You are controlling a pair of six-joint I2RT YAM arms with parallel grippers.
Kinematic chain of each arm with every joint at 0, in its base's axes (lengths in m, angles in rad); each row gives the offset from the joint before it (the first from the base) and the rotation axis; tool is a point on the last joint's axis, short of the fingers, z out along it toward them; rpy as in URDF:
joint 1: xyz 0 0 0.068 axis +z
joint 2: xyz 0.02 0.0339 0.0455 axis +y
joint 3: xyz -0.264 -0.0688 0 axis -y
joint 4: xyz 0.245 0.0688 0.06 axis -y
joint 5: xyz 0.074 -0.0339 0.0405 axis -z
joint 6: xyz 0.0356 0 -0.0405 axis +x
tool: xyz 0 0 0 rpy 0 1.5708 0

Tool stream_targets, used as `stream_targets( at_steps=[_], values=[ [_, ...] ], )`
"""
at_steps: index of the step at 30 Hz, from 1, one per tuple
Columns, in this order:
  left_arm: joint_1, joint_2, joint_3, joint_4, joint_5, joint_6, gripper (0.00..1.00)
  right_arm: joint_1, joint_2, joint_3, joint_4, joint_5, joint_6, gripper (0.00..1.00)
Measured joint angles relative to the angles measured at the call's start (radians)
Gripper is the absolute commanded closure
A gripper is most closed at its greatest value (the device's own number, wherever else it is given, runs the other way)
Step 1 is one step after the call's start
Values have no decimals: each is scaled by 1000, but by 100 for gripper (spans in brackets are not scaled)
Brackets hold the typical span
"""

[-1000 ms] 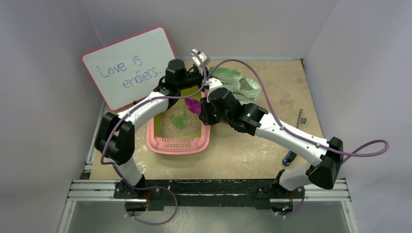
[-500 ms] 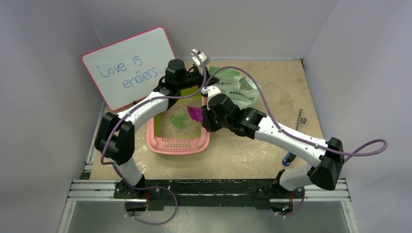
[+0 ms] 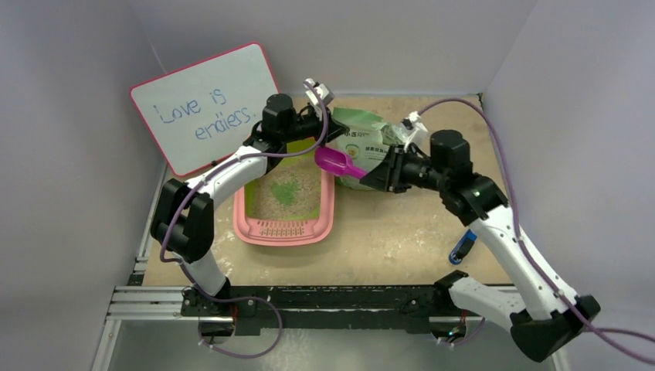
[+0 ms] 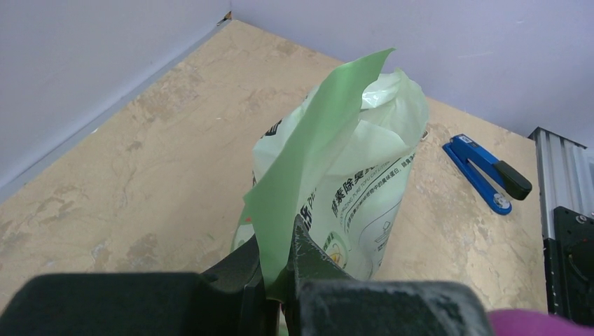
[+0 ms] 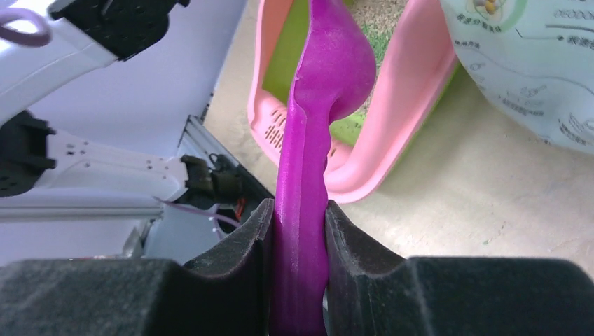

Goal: Fill the litter box with clean litter
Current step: 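Pour the cat litter into the litter box, then scoop the cat litter from the cat litter bag.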

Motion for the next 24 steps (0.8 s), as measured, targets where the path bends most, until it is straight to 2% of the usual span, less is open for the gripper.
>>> stream_targets(
  at_steps=[4, 9, 19, 24],
  values=[
    [3, 0, 0, -2, 25, 3, 100, -90, -90, 15, -103, -109, 19, 100],
    [5, -5, 0, -16, 46, 27, 100, -131, -158, 112, -278, -117, 19, 100],
    [5, -15, 0, -42, 62, 38, 100, -136, -129, 512, -650, 202, -37, 100],
    [5, -19, 0, -55, 68, 51, 100, -136, -75, 616, -764, 332, -64, 100]
  ],
)
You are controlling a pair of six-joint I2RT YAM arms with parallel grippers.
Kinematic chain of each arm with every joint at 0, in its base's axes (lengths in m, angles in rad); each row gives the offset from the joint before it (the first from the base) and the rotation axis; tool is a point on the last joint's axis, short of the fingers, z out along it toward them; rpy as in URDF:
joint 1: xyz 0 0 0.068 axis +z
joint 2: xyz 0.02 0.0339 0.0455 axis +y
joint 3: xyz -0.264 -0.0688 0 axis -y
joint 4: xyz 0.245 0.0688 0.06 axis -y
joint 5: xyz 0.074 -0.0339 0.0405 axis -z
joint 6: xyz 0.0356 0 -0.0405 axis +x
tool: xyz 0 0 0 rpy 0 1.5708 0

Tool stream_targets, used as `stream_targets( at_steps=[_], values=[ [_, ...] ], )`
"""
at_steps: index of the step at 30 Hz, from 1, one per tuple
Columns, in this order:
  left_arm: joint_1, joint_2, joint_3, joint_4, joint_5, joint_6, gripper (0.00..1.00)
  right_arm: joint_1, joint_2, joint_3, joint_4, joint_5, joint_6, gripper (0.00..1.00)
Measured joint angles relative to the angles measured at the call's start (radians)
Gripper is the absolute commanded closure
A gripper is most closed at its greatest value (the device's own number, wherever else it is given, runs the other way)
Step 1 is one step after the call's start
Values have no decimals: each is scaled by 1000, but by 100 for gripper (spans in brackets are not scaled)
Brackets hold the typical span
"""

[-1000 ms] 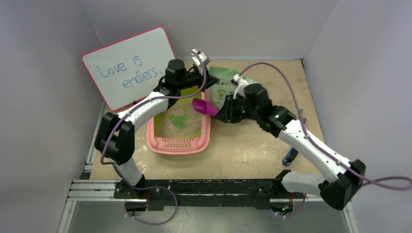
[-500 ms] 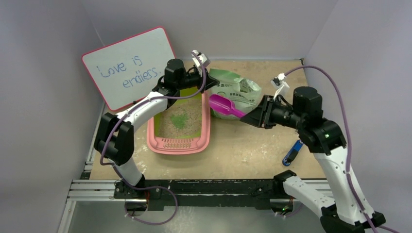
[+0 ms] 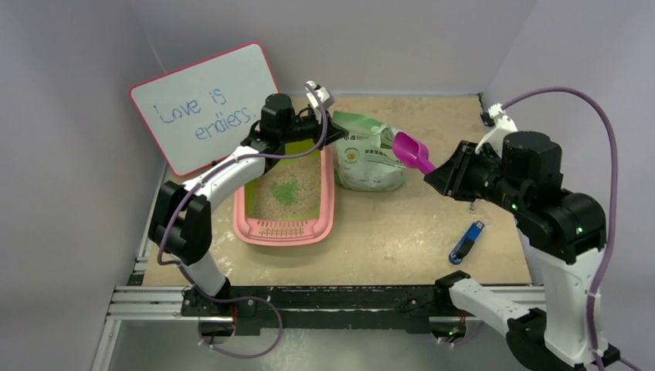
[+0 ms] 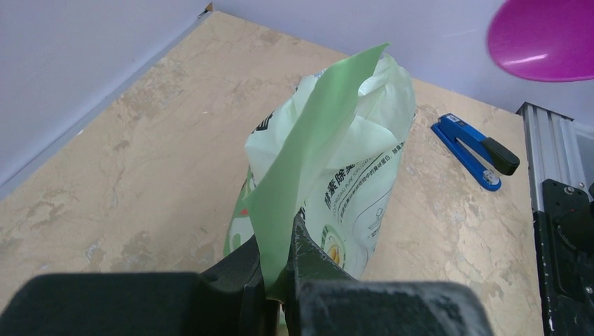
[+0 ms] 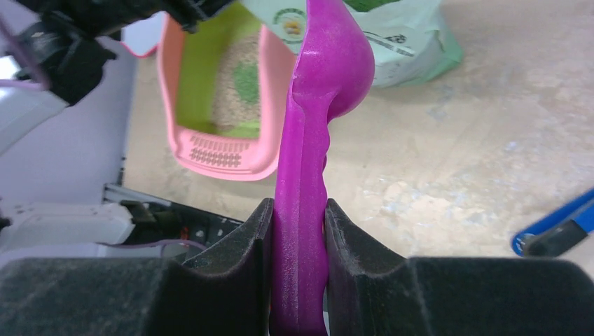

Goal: Fill the litter box with clean litter
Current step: 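Scoop the cat litter from the cat litter bag.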

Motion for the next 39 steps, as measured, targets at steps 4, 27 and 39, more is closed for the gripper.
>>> stream_targets(
  at_steps=[4, 27, 39],
  values=[
    [0, -5, 0, -12, 11, 15, 100, 0, 84, 32, -37, 44, -14, 100],
    [-2, -26, 0, -63, 60, 90, 100, -174, 359, 24, -55, -187, -136, 100],
    [-2, -35, 0, -96, 72, 134, 100, -175, 389, 183, -92, -238, -147, 100]
  ],
)
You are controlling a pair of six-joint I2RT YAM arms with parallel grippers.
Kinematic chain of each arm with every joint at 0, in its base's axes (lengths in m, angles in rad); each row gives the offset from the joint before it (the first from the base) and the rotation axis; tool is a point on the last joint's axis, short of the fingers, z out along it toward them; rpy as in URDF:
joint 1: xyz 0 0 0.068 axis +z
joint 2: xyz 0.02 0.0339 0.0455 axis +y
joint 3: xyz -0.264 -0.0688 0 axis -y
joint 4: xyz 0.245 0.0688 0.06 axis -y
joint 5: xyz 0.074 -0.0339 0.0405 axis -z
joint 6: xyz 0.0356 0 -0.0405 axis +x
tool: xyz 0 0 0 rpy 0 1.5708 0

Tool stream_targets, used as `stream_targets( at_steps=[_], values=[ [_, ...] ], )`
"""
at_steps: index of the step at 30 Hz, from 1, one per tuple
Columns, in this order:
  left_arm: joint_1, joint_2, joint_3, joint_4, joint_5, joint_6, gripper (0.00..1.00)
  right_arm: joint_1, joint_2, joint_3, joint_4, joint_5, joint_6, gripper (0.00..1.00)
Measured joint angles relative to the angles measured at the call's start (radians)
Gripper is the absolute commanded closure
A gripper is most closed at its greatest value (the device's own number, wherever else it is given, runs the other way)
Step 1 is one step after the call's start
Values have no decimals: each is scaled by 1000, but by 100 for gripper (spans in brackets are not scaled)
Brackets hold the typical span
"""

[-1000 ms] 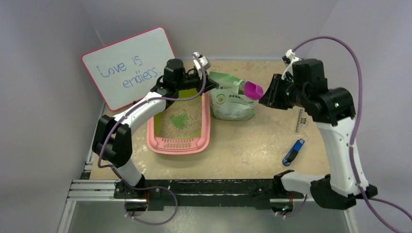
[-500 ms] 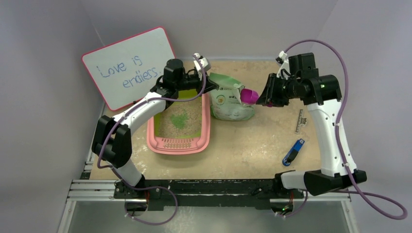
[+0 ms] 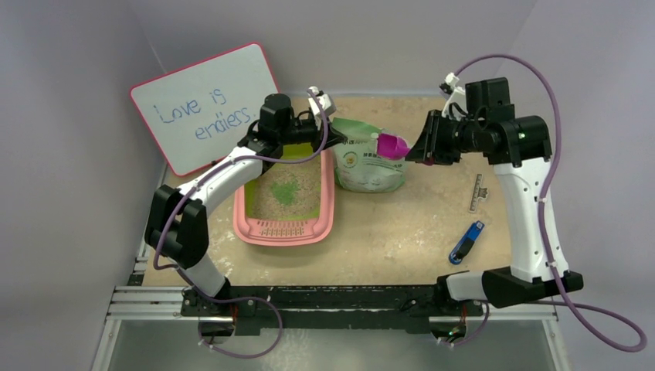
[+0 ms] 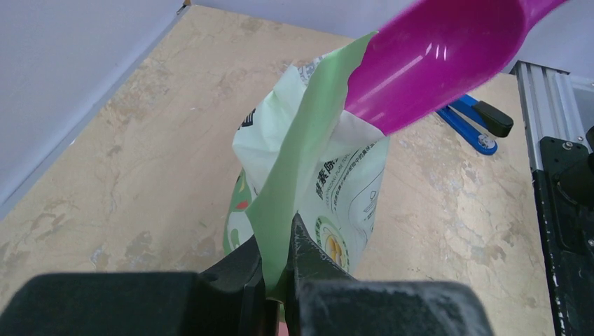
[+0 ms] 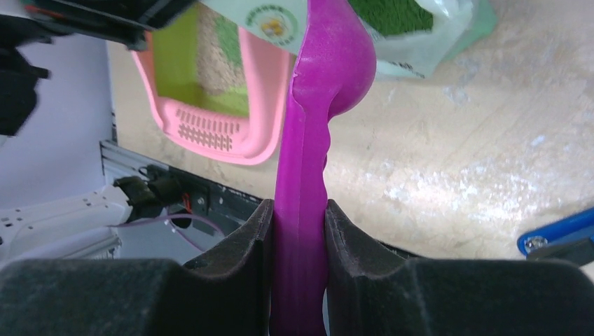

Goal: Fill the litter box with clean litter
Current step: 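Scoop the cat litter from the cat litter bag.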

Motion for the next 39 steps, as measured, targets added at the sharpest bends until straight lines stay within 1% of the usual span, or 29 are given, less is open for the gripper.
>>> stream_targets(
  at_steps=[4, 7, 12, 16, 23, 29, 34, 39],
  values=[
    [0, 0, 0, -3, 6, 3, 100, 0, -12, -124, 14, -7, -9, 100],
    [0, 0, 0, -5, 9, 8, 100, 0, -3, -159, 24, -6, -13, 100],
    [0, -2, 0, -8, 12, 8, 100, 0, 9, -128, 0, 39, -25, 100],
    [0, -2, 0, -10, 24, 8, 100, -2, 61, -80, -26, 103, -22, 100],
    [0, -2, 0, -11, 38, 8, 100, 0, 131, -80, -42, 104, -30, 100],
    [-3, -2, 1, -17, 47, 10, 100, 12, 223, -79, -43, 119, -38, 100],
    [-4, -2, 6, -28, 45, 24, 100, 50, 276, -69, -46, 125, -64, 100],
    [-4, -2, 9, -37, 46, 35, 100, 71, 294, -69, -55, 129, -83, 100]
  ],
)
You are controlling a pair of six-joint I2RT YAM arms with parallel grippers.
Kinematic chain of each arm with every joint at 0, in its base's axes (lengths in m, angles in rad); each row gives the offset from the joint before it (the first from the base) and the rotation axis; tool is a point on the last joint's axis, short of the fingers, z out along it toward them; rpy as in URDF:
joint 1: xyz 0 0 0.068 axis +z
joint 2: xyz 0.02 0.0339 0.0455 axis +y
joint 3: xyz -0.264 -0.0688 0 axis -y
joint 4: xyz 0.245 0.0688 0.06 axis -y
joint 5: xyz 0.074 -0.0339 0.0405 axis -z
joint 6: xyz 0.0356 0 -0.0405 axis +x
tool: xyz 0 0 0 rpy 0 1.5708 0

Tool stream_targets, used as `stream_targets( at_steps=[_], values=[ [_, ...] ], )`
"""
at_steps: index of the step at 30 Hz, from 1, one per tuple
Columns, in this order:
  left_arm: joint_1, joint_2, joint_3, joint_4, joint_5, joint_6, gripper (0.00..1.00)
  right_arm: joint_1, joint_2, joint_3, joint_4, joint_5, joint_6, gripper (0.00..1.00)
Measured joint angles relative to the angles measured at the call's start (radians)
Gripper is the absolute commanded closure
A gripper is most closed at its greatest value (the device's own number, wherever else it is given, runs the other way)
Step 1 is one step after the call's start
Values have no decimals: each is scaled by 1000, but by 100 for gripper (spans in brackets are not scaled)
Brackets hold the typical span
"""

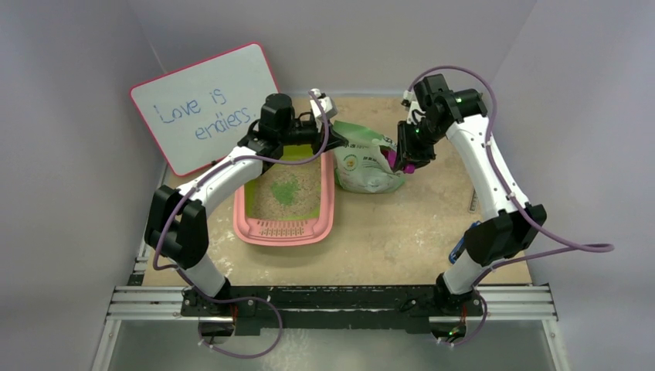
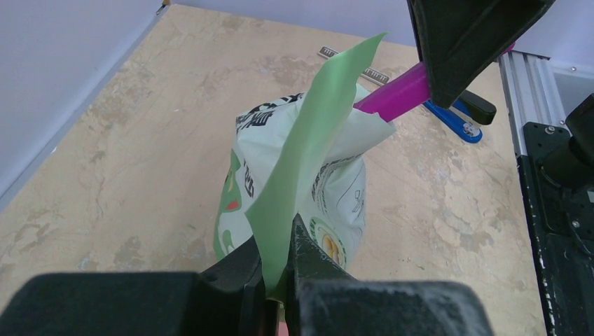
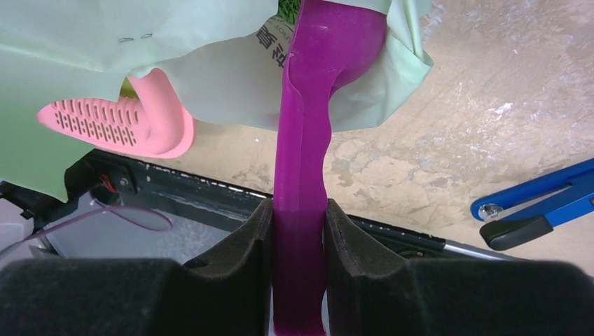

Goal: Fill the litter box with clean litter
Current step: 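Scoop the cat litter from the cat litter bag.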

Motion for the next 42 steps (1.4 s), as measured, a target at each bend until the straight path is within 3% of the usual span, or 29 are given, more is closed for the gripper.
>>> stream_targets(
  at_steps=[17, 27, 28, 30, 36, 38, 42],
  values=[
    [-2, 0, 0, -2, 13, 13, 100, 10, -4, -56, 2, 18, 8, 100],
    [-2, -2, 0, -4, 5, 62, 100, 11, 119, 117, -65, -30, -3, 100],
    [-2, -3, 0, -8, 6, 63, 100, 5, 116, 108, -42, -39, -2, 96],
    [-2, -5, 0, -11, 3, 69, 100, -3, 103, 78, -19, -50, 7, 78],
    [-3, -5, 0, -13, 3, 69, 100, -6, -50, -178, 177, -28, 36, 55],
    [-4, -5, 0, -14, 5, 69, 100, -7, -112, -269, 253, 0, 51, 42],
    [-4, -5, 0, -14, 5, 69, 100, -8, -261, -443, 445, 40, 78, 38]
  ],
)
